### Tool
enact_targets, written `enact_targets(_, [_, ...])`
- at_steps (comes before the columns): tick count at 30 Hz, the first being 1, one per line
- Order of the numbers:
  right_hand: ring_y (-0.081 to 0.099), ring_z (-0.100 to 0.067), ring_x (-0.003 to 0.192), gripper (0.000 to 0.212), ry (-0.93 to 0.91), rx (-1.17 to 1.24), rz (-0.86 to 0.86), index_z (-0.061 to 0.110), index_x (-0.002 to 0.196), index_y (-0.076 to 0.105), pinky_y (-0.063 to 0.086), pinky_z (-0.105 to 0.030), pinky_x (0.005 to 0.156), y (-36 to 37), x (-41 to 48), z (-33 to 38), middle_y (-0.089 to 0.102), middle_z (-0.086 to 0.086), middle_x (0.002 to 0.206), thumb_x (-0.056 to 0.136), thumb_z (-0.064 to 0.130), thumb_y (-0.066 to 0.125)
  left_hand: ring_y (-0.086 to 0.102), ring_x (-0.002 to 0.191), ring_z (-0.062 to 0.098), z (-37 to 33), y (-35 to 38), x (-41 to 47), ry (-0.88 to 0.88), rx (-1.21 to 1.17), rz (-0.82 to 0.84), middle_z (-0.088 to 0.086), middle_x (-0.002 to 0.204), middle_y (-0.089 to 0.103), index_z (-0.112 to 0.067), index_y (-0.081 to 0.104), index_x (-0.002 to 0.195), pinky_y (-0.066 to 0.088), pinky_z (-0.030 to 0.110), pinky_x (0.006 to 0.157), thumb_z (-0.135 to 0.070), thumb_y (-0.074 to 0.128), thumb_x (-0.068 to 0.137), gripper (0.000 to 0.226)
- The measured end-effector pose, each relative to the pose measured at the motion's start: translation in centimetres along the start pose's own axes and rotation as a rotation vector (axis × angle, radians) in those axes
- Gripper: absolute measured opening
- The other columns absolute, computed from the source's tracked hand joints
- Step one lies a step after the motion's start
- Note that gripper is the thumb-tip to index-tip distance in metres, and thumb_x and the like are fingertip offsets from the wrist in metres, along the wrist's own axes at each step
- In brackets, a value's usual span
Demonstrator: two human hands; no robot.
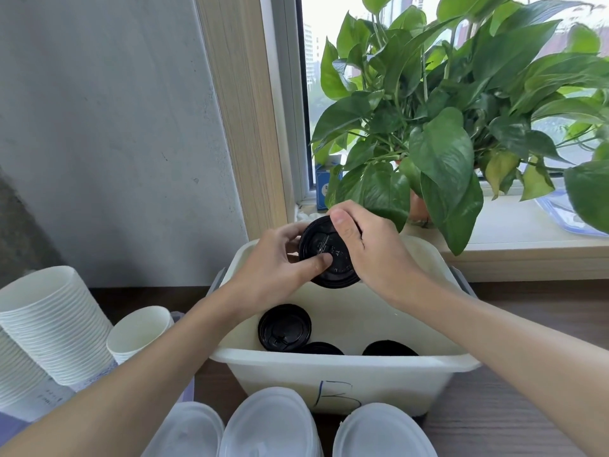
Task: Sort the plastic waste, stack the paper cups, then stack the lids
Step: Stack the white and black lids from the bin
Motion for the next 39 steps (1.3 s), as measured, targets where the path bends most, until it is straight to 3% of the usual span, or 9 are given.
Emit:
enact_targets(4, [0.049, -0.009, 0.070, 0.022, -0.015, -0.013, -0.008, 0.024, 0.091, 0.056, 0.038, -0.018, 0.064, 0.1, 0.0, -0.1, 0.056, 0.008, 0.072, 0.102, 0.032, 0.040, 0.070, 0.100, 0.009, -0.1, 0.0, 0.0, -0.012, 0.004, 0.004, -0.008, 0.100, 0.076, -0.028, 0.068, 0.110, 0.053, 0.022, 0.088, -0.024, 0.074, 0.085, 0.026])
enact_targets(7, [0.050, -0.010, 0.070, 0.027, -0.006, -0.031, 0.015, 0.018, 0.092, 0.056, 0.039, -0.021, 0.063, 0.0, -0.1, -0.2, 0.055, 0.008, 0.072, 0.102, 0.036, 0.038, 0.067, 0.097, -0.003, -0.4, 0.3, -0.1, -0.013, 0.040, 0.019, -0.011, 0.102, 0.075, -0.028, 0.064, 0.120, 0.046, 0.007, 0.080, -0.019, 0.075, 0.090, 0.034])
enact_targets(12, [0.044, -0.006, 0.063, 0.027, -0.027, -0.048, 0.089, 0.014, 0.092, 0.054, 0.036, -0.022, 0.059, 0.6, -0.4, 0.2, 0.049, 0.008, 0.065, 0.102, 0.034, 0.039, 0.068, 0.080, -0.004, -0.5, 0.3, -0.2, 0.017, 0.053, -0.007, -0.012, 0.084, 0.073, -0.015, 0.067, 0.113, 0.046, 0.007, 0.073, -0.018, 0.076, 0.088, 0.026])
enact_targets(18, [0.042, -0.011, 0.062, 0.031, -0.017, -0.046, 0.156, 0.011, 0.095, 0.053, 0.035, -0.028, 0.058, 1.0, -0.4, 0.0, 0.052, -0.005, 0.069, 0.102, 0.036, 0.037, 0.067, 0.087, -0.002, -0.3, 0.2, 0.1, 0.020, 0.146, -0.002, -0.002, 0.101, 0.074, -0.013, 0.066, 0.119, 0.045, 0.005, 0.074, -0.013, 0.074, 0.089, 0.031])
enact_targets(22, [0.062, -0.019, 0.079, 0.044, 0.173, -0.029, 0.327, 0.026, 0.106, 0.052, 0.053, -0.042, 0.078, 0.2, -1.2, -1.8, 0.065, -0.008, 0.088, 0.095, 0.062, 0.027, 0.068, 0.091, 0.002, 0.8, -0.5, 0.3, -0.023, 0.248, -0.043, -0.009, 0.103, 0.073, -0.020, 0.065, 0.121, 0.048, 0.011, 0.077, -0.018, 0.075, 0.089, 0.034])
enact_targets(26, [0.068, -0.025, 0.078, 0.027, 0.424, -0.199, 0.624, 0.018, 0.113, 0.051, 0.057, -0.043, 0.079, -0.5, -2.7, -3.9, 0.069, -0.010, 0.096, 0.097, 0.038, 0.048, 0.072, 0.080, 0.019, 1.2, -0.7, 0.8, -0.084, 0.239, -0.096, 0.000, 0.105, 0.072, -0.015, 0.061, 0.123, 0.062, 0.033, 0.061, -0.016, 0.073, 0.090, 0.035])
enact_targets(30, [0.062, -0.012, 0.062, 0.046, 0.427, -0.510, 1.085, 0.016, 0.123, 0.055, 0.056, -0.029, 0.064, 0.2, -4.8, -4.6, 0.071, -0.010, 0.101, 0.084, 0.033, 0.072, 0.074, 0.072, 0.025, 1.0, -0.4, 0.8, -0.110, 0.251, -0.097, -0.001, 0.101, 0.072, -0.015, 0.061, 0.122, 0.062, 0.042, 0.063, -0.016, 0.073, 0.090, 0.034])
enact_targets(36, [0.065, -0.019, 0.092, 0.032, 0.333, -0.631, 1.215, 0.015, 0.113, 0.068, 0.053, -0.029, 0.082, 1.4, -5.5, -5.5, 0.069, 0.002, 0.101, 0.082, 0.021, 0.074, 0.074, 0.068, 0.030, 1.3, -0.4, 0.7, -0.129, 0.247, -0.100, -0.002, 0.098, 0.073, -0.016, 0.061, 0.120, 0.061, 0.048, 0.065, -0.019, 0.073, 0.090, 0.032])
enact_targets(39, [0.058, -0.012, 0.087, 0.025, 0.312, -0.654, 1.226, 0.013, 0.109, 0.071, 0.047, -0.023, 0.076, 1.6, -5.4, -5.7, 0.062, 0.008, 0.088, 0.083, 0.013, 0.070, 0.074, 0.067, 0.028, 1.3, -0.4, 0.7, -0.127, 0.253, -0.103, -0.004, 0.098, 0.073, -0.018, 0.061, 0.119, 0.062, 0.048, 0.067, -0.021, 0.073, 0.089, 0.032])
Point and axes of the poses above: each hand's wrist, its own x-axis towards the middle knuckle, its own y-axis out of the palm, z = x × y, the point moved 5 cm from there along x, towards the middle knuckle
